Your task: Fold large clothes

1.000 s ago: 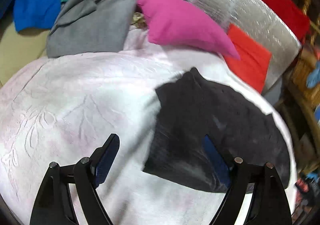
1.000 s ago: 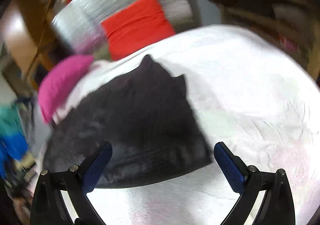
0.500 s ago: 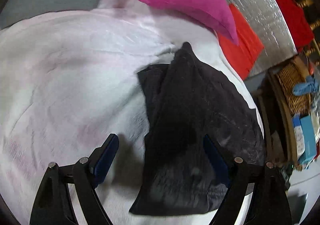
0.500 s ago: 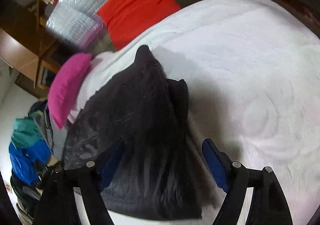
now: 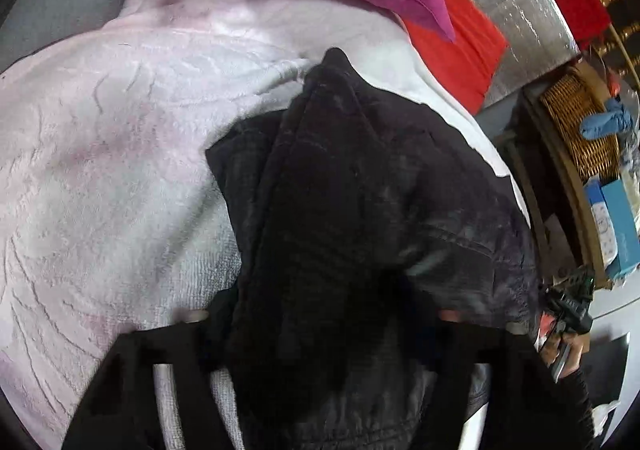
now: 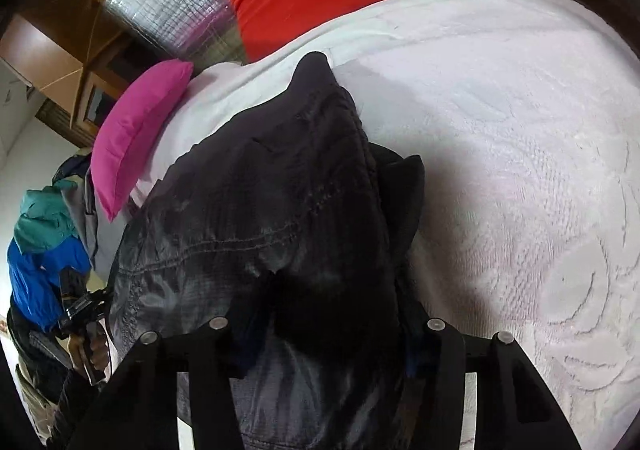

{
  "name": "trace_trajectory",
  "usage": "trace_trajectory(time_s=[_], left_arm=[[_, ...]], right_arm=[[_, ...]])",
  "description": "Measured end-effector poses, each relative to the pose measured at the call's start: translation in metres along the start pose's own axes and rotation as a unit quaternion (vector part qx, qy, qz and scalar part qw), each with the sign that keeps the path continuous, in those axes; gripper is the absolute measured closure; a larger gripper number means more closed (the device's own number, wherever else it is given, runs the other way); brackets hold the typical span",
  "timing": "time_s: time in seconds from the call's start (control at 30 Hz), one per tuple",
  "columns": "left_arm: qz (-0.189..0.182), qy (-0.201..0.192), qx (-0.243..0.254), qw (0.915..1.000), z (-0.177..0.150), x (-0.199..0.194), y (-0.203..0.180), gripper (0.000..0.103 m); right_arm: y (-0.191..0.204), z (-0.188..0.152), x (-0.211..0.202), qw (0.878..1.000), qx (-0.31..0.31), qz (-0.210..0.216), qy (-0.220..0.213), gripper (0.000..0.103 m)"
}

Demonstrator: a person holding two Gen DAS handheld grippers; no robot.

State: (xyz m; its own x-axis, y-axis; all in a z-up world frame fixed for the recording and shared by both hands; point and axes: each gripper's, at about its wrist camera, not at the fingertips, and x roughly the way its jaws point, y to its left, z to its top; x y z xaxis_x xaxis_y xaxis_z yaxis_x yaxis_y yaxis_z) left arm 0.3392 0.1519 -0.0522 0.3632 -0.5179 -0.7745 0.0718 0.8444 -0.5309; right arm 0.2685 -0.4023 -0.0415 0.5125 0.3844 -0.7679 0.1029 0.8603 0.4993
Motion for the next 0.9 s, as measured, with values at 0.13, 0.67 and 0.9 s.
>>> trace_trajectory(time_s=[0.13, 0.67, 0.9], left_arm=[[0.008, 0.0, 0.006, 1.0, 0.002, 0.002, -0.006, 0.058], [0.075, -0.075, 0.091, 0.9902, 0.026, -0.088, -0.106, 0.087], [0.053, -0.13, 0.121, 0.9827, -0.014, -0.163, -0.133, 0.087]], right_arm=[[0.0, 0.0, 0.003, 1.0, 0.007, 0.0, 0.004, 0.047], [0.127, 0.025, -0.101, 0.989, -0.123, -0.064, -0.046, 0.094], [0.153, -0.011, -0.173, 0.981, -0.159, -0.063, -0.088, 0.094]])
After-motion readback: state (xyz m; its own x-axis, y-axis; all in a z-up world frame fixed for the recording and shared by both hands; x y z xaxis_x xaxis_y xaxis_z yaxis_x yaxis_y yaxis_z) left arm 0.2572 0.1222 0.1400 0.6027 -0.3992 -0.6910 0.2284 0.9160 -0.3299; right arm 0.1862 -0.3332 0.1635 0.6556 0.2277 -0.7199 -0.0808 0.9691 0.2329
